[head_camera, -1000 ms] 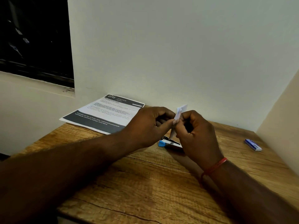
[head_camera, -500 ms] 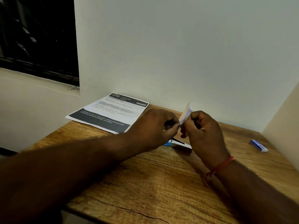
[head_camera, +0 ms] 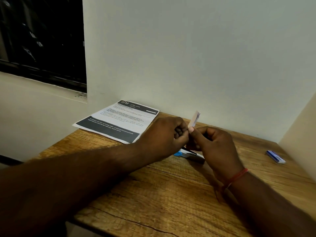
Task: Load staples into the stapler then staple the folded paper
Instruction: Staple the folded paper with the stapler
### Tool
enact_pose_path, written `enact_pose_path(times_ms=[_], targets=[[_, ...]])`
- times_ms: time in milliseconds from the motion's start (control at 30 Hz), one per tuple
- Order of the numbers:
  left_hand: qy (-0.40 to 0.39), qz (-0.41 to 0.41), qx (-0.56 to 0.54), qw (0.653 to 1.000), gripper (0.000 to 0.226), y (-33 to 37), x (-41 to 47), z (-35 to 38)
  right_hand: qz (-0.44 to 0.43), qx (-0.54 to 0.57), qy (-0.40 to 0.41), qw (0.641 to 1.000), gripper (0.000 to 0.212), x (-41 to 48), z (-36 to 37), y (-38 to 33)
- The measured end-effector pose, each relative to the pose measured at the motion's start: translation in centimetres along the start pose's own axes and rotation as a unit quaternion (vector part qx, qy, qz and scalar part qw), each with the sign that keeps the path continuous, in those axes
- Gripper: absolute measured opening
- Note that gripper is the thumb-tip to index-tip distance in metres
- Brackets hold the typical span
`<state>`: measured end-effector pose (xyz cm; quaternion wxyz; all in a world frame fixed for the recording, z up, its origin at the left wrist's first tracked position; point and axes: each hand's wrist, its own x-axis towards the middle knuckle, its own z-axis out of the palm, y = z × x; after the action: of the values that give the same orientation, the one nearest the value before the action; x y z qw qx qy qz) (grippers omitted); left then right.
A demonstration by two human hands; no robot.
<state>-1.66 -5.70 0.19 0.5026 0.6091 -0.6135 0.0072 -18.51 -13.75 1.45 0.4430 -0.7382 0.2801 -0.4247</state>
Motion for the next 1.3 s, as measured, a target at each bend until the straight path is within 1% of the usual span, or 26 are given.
enact_pose_path(times_ms=[200,367,500,633,767,867,1000,1167,1300], targets=[[-0.01,-0.022,-0.014,1.0,0.012,-0.2,0.1,-0.1,0.029,0.039,-0.013,0.999,0.015,-0.1,-0.1,0.1],[-0.015,-0.024,-0.007,1.0,0.013,0.0,0.1,0.0,0.01,-0.03,-0.006,0.999,0.013,-0.1,-0.2,-0.1],[-0.028,-0.027,-0.001,0.999,0.016,0.2,0.0,0.3,-0.006,-0.106,0.016,0.994,0.021,-0.2,-0.1,-0.2],[-0.035,-0.027,0.021,0.999,0.013,0.3,-0.1,0.5,0.012,-0.141,0.021,0.99,0.023,0.0,0.0,0.1],[-0.032,-0.022,0.03,0.999,0.012,0.4,-0.2,0.4,0.004,-0.177,0.011,0.984,0.024,0.3,0.1,0.4],[-0.021,-0.035,0.011,0.999,0.008,0.6,-0.3,0.4,-0.006,-0.174,0.006,0.985,0.024,0.4,0.1,0.6],[-0.016,-0.037,0.019,0.999,0.005,0.6,-0.5,0.3,-0.011,-0.124,0.023,0.992,0.025,0.8,-0.1,0.7],[-0.021,-0.024,0.044,0.999,0.008,0.6,-0.4,0.2,0.03,-0.07,0.016,0.997,0.023,1.2,-0.5,0.8],[-0.024,-0.014,0.043,0.999,0.011,0.8,-0.3,0.1,0.03,-0.055,0.025,0.998,0.023,1.0,-0.7,0.6]])
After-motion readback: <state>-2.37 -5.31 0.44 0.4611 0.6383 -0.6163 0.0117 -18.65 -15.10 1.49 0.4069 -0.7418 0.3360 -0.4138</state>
